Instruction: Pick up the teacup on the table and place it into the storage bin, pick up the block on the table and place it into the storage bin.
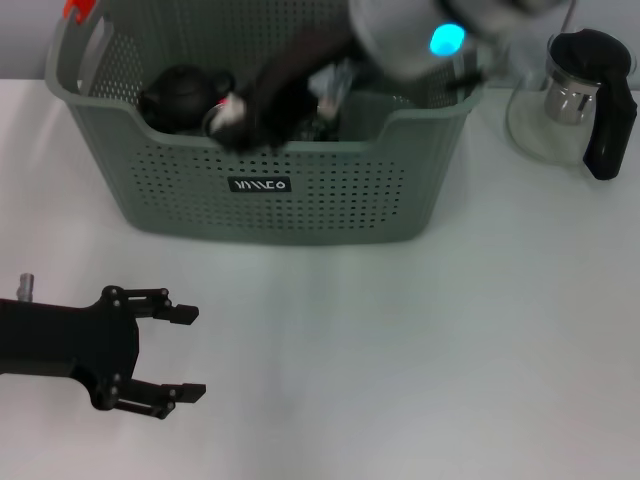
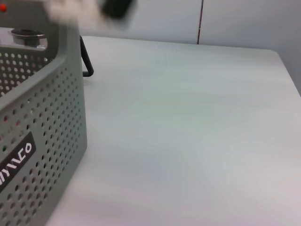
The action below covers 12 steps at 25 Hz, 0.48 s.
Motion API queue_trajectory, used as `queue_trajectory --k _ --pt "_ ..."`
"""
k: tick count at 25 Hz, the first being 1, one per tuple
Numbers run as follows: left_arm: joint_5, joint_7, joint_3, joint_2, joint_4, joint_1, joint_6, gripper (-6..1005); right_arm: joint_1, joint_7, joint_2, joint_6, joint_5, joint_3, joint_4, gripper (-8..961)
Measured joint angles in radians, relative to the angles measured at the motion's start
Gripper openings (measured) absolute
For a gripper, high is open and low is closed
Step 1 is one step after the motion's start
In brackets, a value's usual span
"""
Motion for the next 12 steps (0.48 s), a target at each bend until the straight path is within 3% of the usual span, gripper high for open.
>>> queue_trajectory --k 6,12 --pt "-0.006 0.001 -0.001 -0.002 -0.002 0.000 0.001 859 0.041 -0.013 -0.003 0.048 -0.118 0.181 0.000 433" --pt "-0.007 -0.007 -0.003 -0.002 -0.003 -0.002 0.006 859 0.059 -0.013 -0.006 0.200 -0.259 0.278 0.198 433"
